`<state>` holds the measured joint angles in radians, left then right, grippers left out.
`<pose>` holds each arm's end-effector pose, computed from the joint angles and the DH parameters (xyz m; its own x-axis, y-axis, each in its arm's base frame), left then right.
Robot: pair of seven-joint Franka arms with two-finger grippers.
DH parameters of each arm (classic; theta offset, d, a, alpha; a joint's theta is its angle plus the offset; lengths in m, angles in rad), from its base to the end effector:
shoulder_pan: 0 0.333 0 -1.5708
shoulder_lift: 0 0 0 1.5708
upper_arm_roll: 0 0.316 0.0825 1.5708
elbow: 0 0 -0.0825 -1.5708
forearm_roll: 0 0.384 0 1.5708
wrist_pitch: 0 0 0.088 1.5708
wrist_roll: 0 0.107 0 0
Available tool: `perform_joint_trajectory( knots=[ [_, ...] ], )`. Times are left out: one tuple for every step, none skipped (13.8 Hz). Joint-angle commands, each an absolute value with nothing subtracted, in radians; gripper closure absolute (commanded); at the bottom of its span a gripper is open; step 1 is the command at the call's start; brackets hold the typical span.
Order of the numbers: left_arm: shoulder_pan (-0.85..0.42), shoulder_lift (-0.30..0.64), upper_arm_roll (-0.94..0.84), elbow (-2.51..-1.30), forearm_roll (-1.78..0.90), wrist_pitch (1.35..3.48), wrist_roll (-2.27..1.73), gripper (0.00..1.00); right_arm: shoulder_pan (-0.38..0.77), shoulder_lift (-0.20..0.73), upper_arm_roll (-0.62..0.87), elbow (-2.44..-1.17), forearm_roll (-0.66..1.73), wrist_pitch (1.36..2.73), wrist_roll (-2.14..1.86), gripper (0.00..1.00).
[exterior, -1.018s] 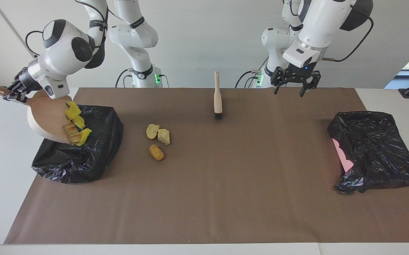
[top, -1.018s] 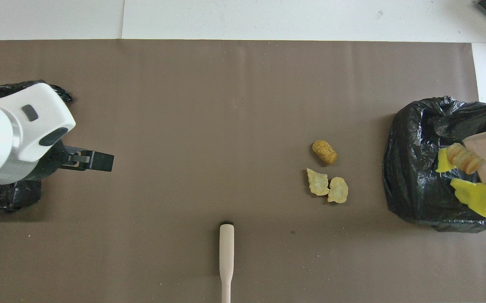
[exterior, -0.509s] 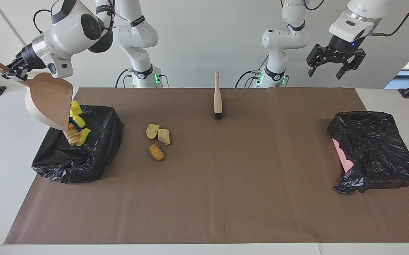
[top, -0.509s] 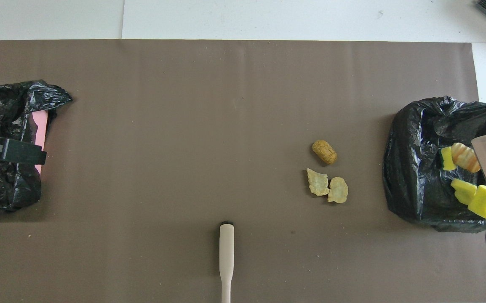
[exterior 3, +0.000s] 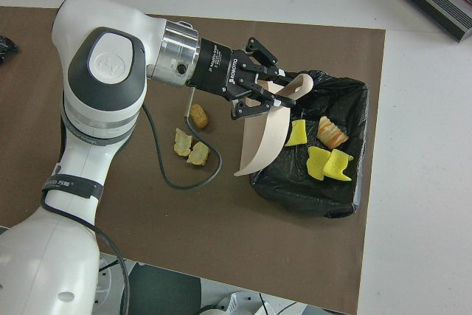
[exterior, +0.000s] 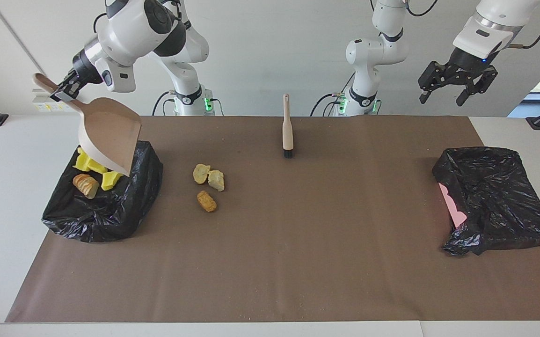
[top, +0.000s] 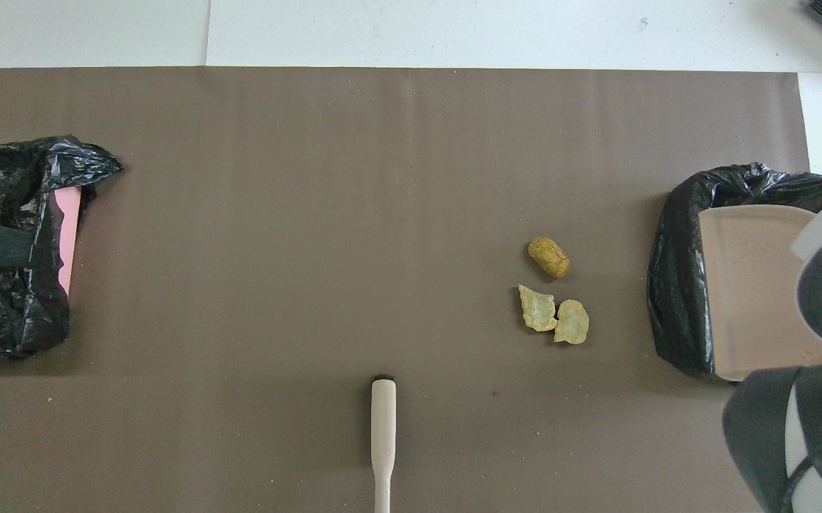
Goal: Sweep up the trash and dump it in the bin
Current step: 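Bring the empty dustpan with the right gripper back beside the paper scraps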
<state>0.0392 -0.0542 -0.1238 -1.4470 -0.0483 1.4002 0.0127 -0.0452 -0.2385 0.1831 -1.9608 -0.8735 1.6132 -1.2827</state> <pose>0.5150 -0.0518 0.6957 0.9944 -0.1052 0.0076 -0.1054 -0.9936 0.0407 0.4847 -0.0033 0.6050 0.0881 0.6086 -0.7886 0.9949 -0.0155 0.0992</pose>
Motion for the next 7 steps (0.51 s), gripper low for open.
perform_joint_trajectory(
  knots=[
    [0.046,-0.061,-0.130,-1.437,-0.032,1.374,0.017,0.00,-0.055,-0.212,0.179,-1.931,-0.711,1.655,-1.166,1.00],
    [0.049,-0.061,-0.135,-1.437,-0.034,1.379,0.020,0.00,-0.054,-0.209,0.181,-1.922,-0.654,1.652,-1.091,1.00],
    [0.058,-0.066,-0.133,-1.446,-0.035,1.390,0.029,0.00,-0.039,-0.207,0.183,-1.919,-0.588,1.655,-1.003,1.00],
    [0.054,-0.069,-0.132,-1.444,-0.041,1.394,0.017,0.00,-0.009,-0.192,0.183,-1.910,-0.543,1.652,-0.915,1.00],
    [0.023,-0.071,-0.129,-1.448,-0.040,1.407,0.017,0.00,0.023,-0.158,0.183,-1.884,-0.522,1.641,-0.828,1.00],
    [-0.016,-0.071,-0.094,-1.447,-0.037,1.396,0.020,0.00,0.058,-0.128,0.183,-1.861,-0.490,1.629,-0.730,1.00],
    [-0.024,-0.069,-0.066,-1.444,-0.047,1.391,0.024,0.00,0.080,-0.106,0.183,-1.846,-0.438,1.629,-0.610,1.00]
  ],
)
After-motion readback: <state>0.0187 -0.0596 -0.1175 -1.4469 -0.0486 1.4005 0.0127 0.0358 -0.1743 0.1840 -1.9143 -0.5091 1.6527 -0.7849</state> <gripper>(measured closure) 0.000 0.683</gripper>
